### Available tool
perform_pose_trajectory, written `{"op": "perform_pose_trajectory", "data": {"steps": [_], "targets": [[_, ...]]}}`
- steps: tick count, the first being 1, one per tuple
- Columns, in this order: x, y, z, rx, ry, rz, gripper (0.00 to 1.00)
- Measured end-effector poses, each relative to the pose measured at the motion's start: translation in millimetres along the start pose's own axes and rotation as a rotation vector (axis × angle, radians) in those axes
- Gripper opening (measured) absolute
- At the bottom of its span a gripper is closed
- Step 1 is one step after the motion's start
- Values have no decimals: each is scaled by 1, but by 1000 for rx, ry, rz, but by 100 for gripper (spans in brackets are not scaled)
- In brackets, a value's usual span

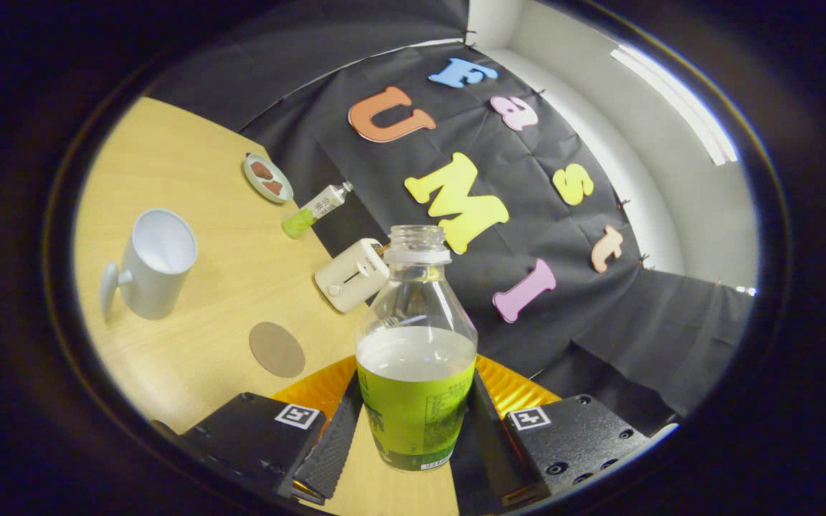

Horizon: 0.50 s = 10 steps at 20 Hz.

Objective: Take the bottle from table, then pour the juice into the cup, finally place the bottle on the coaster

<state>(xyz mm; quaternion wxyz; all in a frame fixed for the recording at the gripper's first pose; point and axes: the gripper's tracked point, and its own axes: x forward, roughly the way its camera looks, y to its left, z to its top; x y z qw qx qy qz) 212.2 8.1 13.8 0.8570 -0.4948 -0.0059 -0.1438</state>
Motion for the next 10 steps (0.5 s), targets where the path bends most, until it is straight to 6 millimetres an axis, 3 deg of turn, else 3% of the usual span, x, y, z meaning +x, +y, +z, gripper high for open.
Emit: {"op": "perform_pose_trajectory", "data": {"steps": [10], "targets": [[-3, 11, 24, -259, -54, -104, 81]]}}
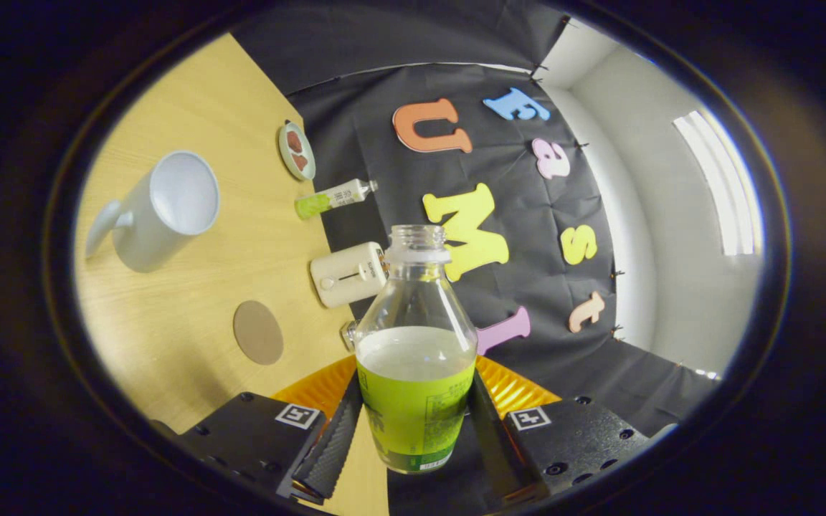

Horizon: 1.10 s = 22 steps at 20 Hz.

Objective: Take the bottle from table, then pour the juice into the cup, finally place the bottle on the coaster

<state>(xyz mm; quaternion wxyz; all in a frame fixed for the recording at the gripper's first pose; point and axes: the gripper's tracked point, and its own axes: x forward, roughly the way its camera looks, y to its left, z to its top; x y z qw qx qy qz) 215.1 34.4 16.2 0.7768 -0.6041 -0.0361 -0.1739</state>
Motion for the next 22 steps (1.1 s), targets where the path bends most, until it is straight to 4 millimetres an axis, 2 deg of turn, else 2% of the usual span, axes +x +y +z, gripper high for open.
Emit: {"op": "perform_pose_trajectory", "data": {"steps": [11, 17, 22], "targets": [[2, 4, 33, -255, -100, -74, 81], [4, 13, 41, -393, -130, -68, 81], [8, 11, 51, -482, -165, -99, 81]]}}
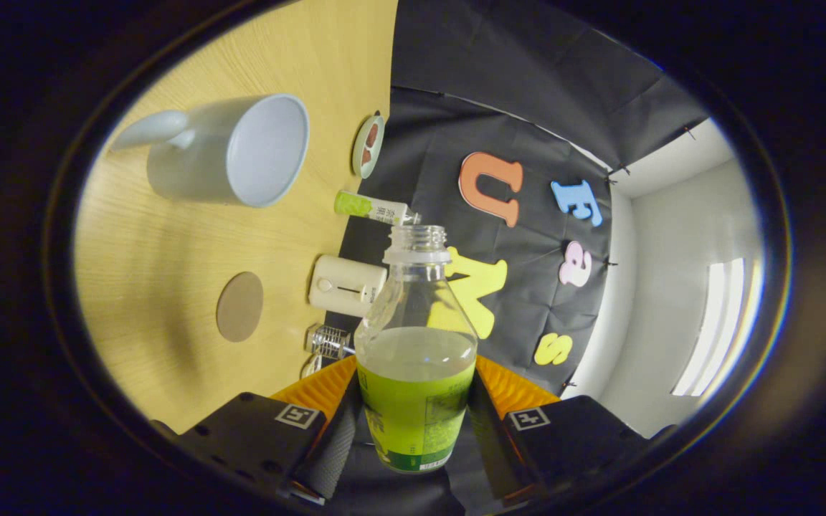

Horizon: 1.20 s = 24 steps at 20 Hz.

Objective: Take the bottle from table, then pour the juice into the cup, finally place the bottle on the coaster

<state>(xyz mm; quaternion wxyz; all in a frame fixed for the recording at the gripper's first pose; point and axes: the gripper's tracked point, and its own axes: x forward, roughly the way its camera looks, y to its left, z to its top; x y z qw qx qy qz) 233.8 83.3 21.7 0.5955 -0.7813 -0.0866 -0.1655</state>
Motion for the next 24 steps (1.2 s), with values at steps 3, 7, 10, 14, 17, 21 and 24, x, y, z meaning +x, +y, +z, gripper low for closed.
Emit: {"op": "perform_pose_trajectory", "data": {"steps": [3, 7, 10, 14, 17, 21, 24], "targets": [[-1, 0, 4, -32, -11, 4, 81], [-2, -5, 6, -90, -29, -10, 81], [-3, -8, 4, -128, -33, -20, 81], [0, -15, 5, -149, -38, -39, 81], [1, -24, 8, -177, -47, -62, 81], [2, -32, 10, -222, -46, -84, 81], [4, -35, 12, -239, -54, -94, 81]]}}
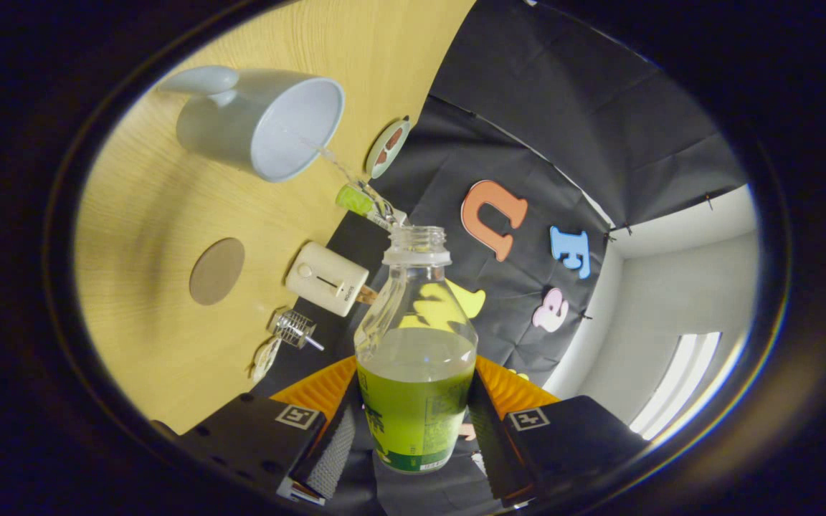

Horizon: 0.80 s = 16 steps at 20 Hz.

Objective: Take the bottle from table, then pour the juice into the cup, finally place the bottle on the coaster

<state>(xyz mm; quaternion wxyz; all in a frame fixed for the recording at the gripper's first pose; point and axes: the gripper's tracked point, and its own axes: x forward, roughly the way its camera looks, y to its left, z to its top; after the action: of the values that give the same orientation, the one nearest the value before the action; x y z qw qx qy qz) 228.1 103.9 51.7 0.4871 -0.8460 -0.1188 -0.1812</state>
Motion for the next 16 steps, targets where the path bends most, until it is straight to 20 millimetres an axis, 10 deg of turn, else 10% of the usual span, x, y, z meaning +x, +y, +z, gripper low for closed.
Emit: {"op": "perform_pose_trajectory", "data": {"steps": [16], "targets": [[8, -57, 1, -195, -52, -119, 81]]}}
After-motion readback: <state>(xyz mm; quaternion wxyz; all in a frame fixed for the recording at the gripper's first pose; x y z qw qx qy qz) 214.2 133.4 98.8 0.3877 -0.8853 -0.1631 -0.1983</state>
